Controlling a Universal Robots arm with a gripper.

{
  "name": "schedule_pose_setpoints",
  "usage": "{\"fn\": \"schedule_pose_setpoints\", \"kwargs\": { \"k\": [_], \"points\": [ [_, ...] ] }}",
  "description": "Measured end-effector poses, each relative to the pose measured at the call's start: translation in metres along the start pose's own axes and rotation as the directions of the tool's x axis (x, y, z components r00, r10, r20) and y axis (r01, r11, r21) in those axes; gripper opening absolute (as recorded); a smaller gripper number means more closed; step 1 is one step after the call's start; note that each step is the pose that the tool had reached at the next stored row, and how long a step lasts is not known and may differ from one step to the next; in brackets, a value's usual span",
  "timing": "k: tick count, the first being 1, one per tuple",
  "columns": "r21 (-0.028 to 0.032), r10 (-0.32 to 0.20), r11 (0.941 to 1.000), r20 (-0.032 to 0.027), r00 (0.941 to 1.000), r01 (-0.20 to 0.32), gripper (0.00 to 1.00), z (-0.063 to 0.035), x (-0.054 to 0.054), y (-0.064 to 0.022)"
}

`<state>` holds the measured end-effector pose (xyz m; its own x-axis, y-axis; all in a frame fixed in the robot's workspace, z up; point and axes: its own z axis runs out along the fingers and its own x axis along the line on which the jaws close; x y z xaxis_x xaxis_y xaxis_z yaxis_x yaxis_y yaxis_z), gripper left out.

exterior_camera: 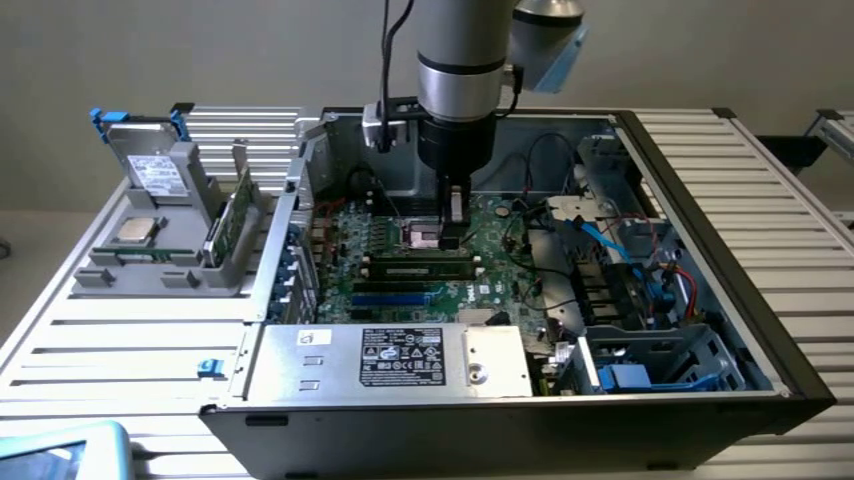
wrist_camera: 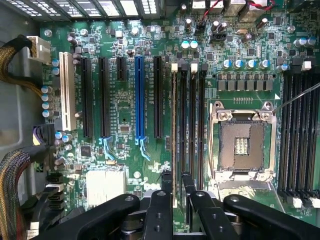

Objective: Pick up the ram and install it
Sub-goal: 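Insert the ram into the slot, then press down the ram until it locks into place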

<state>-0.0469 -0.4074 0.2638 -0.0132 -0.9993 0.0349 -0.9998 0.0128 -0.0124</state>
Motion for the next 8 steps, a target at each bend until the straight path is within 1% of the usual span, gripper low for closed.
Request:
{"fn": "schedule_pose_setpoints", "kwargs": {
  "k": [8],
  "points": [
    [-0.0001,0.0,1.0,-0.0001,1.0,0.0,0.22,-0.0001,0.0,0.0]
  ]
}}
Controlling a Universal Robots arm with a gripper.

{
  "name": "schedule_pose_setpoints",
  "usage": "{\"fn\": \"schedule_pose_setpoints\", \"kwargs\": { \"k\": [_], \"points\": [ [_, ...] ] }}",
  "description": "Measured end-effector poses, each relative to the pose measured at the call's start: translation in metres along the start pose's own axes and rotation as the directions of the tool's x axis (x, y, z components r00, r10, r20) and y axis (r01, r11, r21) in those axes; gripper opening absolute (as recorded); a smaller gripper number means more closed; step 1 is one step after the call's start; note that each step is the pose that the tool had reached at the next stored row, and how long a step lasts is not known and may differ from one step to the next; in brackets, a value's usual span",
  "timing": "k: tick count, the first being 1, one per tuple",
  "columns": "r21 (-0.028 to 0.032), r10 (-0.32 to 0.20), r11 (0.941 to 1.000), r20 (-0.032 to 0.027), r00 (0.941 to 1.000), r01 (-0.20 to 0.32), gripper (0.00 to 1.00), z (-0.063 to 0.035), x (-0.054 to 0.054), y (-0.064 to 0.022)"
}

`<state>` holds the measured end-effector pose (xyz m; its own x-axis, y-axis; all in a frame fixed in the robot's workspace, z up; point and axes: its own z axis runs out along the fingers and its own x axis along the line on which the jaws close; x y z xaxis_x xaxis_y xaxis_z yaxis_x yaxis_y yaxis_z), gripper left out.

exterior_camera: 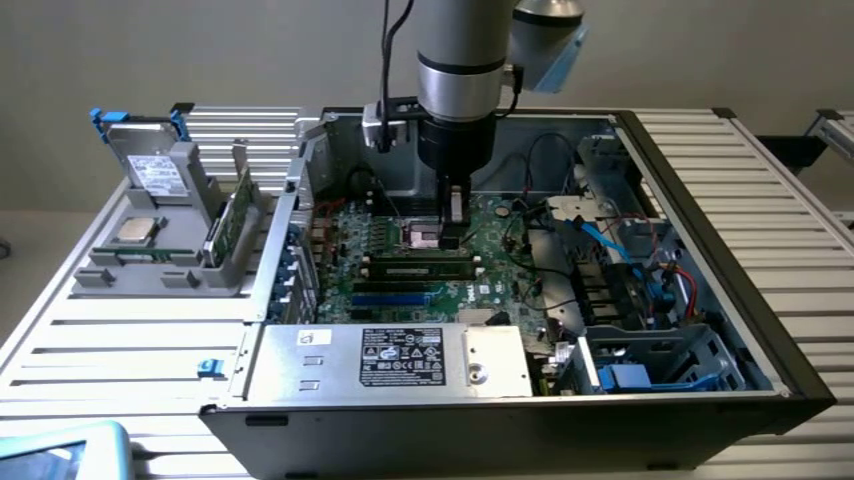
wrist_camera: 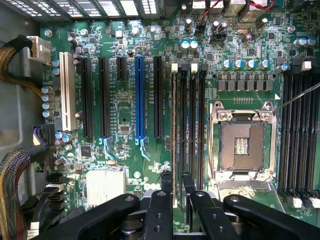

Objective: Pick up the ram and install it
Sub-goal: 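Press down the ram until it locks into place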

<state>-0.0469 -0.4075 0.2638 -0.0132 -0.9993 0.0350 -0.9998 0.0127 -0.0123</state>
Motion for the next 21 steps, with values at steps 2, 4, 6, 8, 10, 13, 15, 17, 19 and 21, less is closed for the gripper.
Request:
{"fn": "schedule_pose_setpoints", "kwargs": {
  "k": [2,4,6,8,10,13,15,17,19,21],
  "points": [
    [0.0,0.0,1.0,0.0001,1.0,0.0,0.19,0.0,0.0,0.0],
    [0.0,0.0,1.0,0.0,1.0,0.0,0.13,0.0,0.0,0.0],
    [0.0,0.0,1.0,0.0,1.0,0.0,0.11,0.0,0.0,0.0],
    [0.0,0.0,1.0,0.0001,1.0,0.0,0.11,0.0,0.0,0.0],
    [0.0,0.0,1.0,0.0,1.0,0.0,0.11,0.0,0.0,0.0],
    [0.0003,0.0,1.0,-0.0001,1.0,0.0,0.11,0.0008,0.0,-0.0052],
    [0.0004,0.0,1.0,0.0,1.0,0.0,0.11,0.0034,0.0,-0.0077],
    [0.0003,0.0,1.0,-0.0001,1.0,0.0,0.11,0.007,0.0,-0.0076],
    [0.0003,0.0,1.0,0.0,1.0,0.0,0.11,0.0106,0.0,-0.0076],
    [0.0003,0.0,1.0,0.0,1.0,0.0,0.11,0.0144,0.001,-0.0076]
  ]
}}
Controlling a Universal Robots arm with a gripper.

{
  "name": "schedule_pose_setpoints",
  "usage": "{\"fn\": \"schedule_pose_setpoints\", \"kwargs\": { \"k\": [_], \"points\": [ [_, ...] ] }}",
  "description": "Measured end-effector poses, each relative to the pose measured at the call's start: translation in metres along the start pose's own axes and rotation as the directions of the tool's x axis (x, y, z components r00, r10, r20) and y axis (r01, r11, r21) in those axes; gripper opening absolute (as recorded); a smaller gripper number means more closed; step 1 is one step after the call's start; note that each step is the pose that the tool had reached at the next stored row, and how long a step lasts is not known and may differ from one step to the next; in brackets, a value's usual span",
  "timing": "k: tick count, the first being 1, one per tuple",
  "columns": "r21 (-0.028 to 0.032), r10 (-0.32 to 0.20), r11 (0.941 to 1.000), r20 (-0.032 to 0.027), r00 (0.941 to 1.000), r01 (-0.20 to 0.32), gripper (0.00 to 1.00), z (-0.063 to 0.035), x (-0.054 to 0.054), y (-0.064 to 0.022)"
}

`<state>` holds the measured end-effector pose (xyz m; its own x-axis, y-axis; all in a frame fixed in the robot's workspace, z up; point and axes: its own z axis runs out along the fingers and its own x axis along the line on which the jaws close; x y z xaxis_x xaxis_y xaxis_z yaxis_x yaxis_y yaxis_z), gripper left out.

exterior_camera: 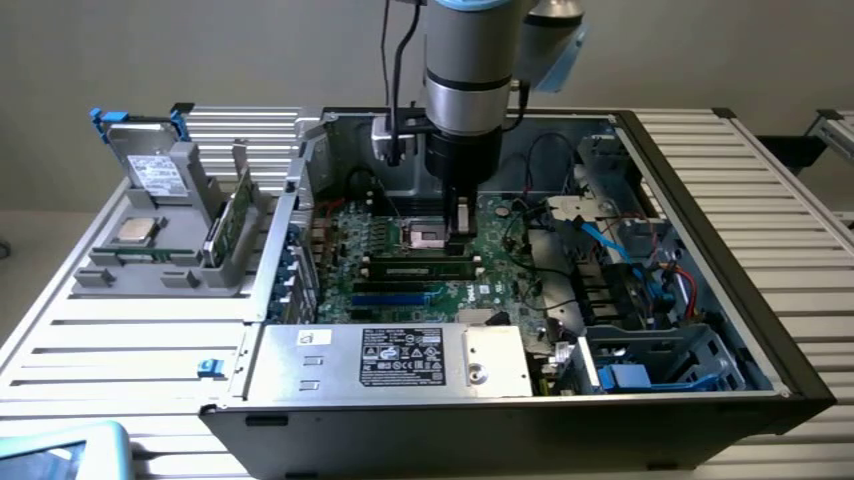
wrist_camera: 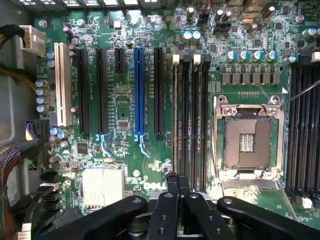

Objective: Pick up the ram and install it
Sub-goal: 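Press down the ram until it locks into place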

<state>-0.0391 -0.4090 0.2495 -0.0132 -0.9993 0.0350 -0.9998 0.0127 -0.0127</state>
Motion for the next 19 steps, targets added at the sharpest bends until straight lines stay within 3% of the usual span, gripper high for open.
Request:
{"fn": "schedule_pose_setpoints", "kwargs": {
  "k": [6,19],
  "points": [
    [-0.0001,0.0,1.0,0.0009,1.0,0.0,0.11,0.0076,0.002,0.0001],
    [-0.0002,0.0,1.0,0.0098,1.0,0.0,0.11,0.018,0.002,-0.0001]
  ]
}}
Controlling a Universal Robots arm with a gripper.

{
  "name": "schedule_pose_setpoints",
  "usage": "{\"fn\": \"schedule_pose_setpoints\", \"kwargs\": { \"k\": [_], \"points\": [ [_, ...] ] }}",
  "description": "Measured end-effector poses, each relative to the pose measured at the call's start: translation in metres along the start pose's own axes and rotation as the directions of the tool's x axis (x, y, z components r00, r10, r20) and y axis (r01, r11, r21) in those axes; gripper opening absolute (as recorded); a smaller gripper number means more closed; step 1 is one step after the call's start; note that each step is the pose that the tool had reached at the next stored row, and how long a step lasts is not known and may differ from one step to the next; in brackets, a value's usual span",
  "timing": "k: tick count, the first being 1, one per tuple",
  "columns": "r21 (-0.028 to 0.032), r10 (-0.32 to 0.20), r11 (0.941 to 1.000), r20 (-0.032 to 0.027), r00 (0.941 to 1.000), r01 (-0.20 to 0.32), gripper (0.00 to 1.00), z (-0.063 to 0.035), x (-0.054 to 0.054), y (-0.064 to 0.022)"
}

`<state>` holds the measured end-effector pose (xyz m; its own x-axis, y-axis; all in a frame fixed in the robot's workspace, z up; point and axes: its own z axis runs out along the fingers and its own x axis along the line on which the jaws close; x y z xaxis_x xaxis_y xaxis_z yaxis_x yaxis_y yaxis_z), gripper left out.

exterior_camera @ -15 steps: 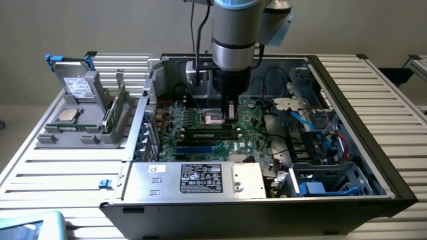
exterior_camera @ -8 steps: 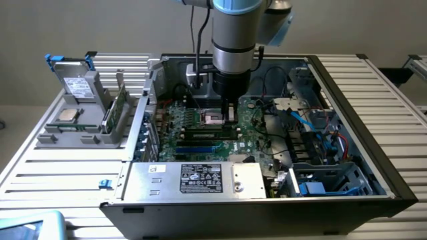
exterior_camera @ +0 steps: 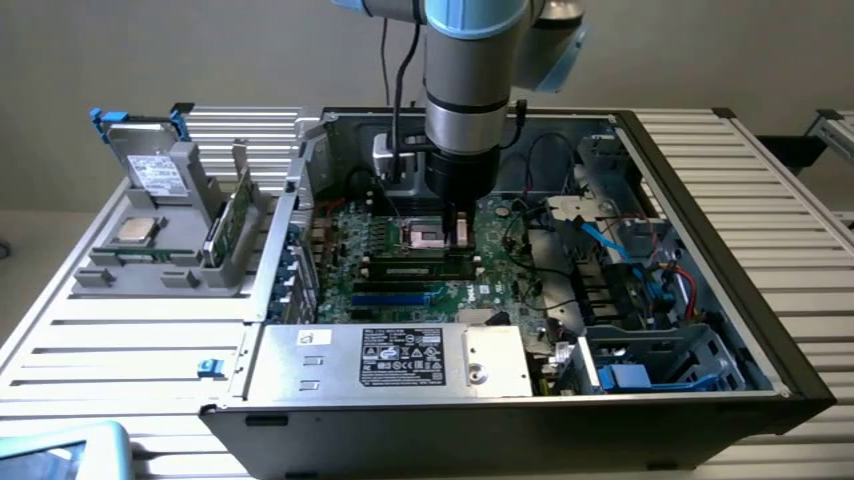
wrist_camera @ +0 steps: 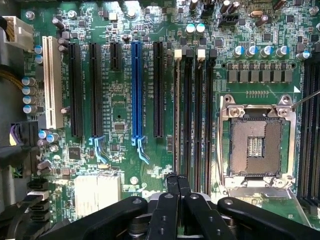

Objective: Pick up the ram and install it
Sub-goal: 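Press down the ram until it locks into place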

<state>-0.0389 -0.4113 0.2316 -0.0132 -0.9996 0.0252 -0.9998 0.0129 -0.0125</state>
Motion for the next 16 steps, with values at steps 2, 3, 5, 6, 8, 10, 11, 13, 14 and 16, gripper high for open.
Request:
{"fn": "schedule_pose_setpoints", "kwargs": {
  "k": [2,3,5,6,8,10,11,13,14,16],
  "points": [
    [0.0,0.0,1.0,0.0001,1.0,0.0,0.11,0.0017,0.0,0.0],
    [-0.0001,0.0,1.0,0.0,1.0,0.0,0.11,0.0026,0.0,0.0],
    [-0.0002,0.0,1.0,-0.0007,1.0,0.0,0.11,0.004,0.0,0.0001],
    [-0.0002,0.0,1.0,-0.0006,1.0,0.0,0.11,0.0044,0.0,0.0001],
    [-0.0001,0.0,1.0,0.0,1.0,0.0,0.11,0.0051,0.0,0.0],
    [-0.0002,0.0,1.0,-0.0002,1.0,0.0,0.11,0.005,0.0,0.0],
    [0.0002,0.0,1.0,0.0013,1.0,0.0,0.11,0.0037,0.0,0.0001],
    [-0.0012,0.0,1.0,0.0008,1.0,0.0,0.11,-0.0047,0.0,0.0008],
    [-0.0023,0.0,1.0,0.0011,1.0,0.0,0.11,-0.0079,0.0,0.0021],
    [-0.0024,0.0,1.0,0.0027,1.0,0.0,0.11,-0.0104,0.0,0.0084]
  ]
}}
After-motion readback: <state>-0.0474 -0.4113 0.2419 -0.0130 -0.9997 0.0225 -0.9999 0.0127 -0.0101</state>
